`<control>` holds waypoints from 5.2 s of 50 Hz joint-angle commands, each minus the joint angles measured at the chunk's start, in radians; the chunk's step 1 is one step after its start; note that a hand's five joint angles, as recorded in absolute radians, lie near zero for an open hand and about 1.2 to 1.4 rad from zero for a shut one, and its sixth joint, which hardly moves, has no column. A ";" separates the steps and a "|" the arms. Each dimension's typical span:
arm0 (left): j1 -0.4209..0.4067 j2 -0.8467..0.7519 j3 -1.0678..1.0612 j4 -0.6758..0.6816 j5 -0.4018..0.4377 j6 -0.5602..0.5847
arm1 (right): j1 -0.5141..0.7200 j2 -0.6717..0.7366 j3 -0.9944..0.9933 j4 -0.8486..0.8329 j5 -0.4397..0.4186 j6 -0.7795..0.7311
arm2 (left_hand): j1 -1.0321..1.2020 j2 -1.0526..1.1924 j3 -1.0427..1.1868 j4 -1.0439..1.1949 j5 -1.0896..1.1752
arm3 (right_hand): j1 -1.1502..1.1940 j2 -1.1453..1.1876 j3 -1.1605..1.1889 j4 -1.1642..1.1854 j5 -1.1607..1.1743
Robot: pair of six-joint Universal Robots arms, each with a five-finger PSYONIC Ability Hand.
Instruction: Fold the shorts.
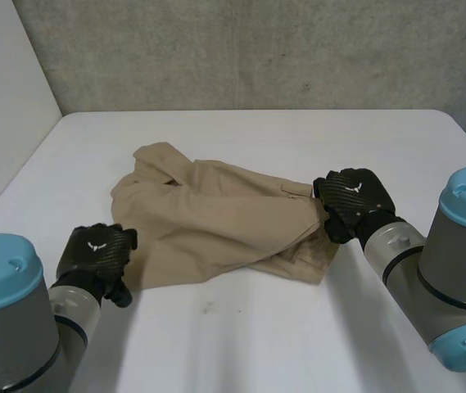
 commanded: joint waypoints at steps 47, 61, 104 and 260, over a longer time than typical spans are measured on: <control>0.060 -0.311 0.263 0.067 0.004 0.001 | -0.006 0.014 0.013 0.000 -0.001 -0.002 | 1.002 1.001 1.001 1.000 0.995 | 0.413 0.222 0.220 0.205 0.237; 0.056 0.018 0.240 0.074 0.019 -0.002 | -0.010 0.005 0.002 0.001 -0.001 -0.002 | 1.002 1.001 1.001 1.000 0.995 | 0.413 0.222 0.220 0.205 0.237; 0.094 0.389 0.316 -0.186 0.143 -0.006 | -0.153 -0.251 -0.412 0.589 -0.090 -0.172 | 1.002 1.001 1.001 1.000 0.995 | 0.413 0.222 0.220 0.205 0.237; 0.065 -0.013 -0.089 0.029 0.223 0.184 | -0.139 0.052 0.177 -0.166 -0.094 -0.150 | 0.242 0.241 0.241 0.240 0.234 | 0.413 0.222 0.220 0.205 0.237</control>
